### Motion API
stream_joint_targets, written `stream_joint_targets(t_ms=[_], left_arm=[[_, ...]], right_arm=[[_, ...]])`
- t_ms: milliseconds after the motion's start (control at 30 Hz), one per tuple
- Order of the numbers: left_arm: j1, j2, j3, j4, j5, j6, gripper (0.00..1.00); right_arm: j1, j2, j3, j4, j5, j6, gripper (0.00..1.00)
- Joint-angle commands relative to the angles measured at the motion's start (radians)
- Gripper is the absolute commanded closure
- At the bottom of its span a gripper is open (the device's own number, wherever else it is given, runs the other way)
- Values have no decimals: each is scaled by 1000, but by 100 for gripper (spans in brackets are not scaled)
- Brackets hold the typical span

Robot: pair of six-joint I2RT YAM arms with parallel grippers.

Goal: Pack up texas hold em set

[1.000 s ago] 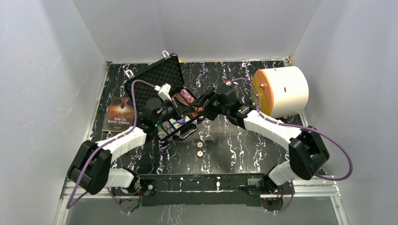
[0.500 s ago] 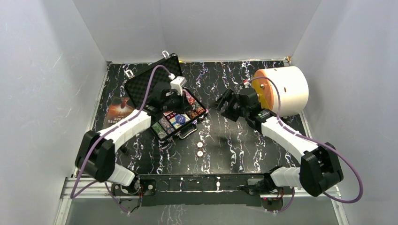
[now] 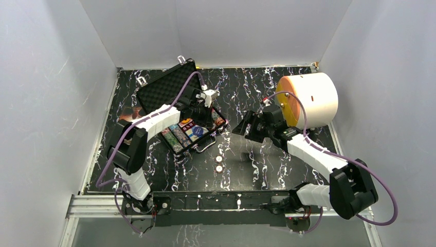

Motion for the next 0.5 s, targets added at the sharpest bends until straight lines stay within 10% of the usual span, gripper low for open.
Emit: stream_joint_targets(t_ms=[0, 467], left_arm=[[-2, -3, 41, -51, -4, 22, 100], [-1, 21, 35, -14, -114, -1, 100]], right_arm=[[-4, -14, 11, 36, -35, -50, 16], [-4, -7, 40, 42, -76, -88, 16]])
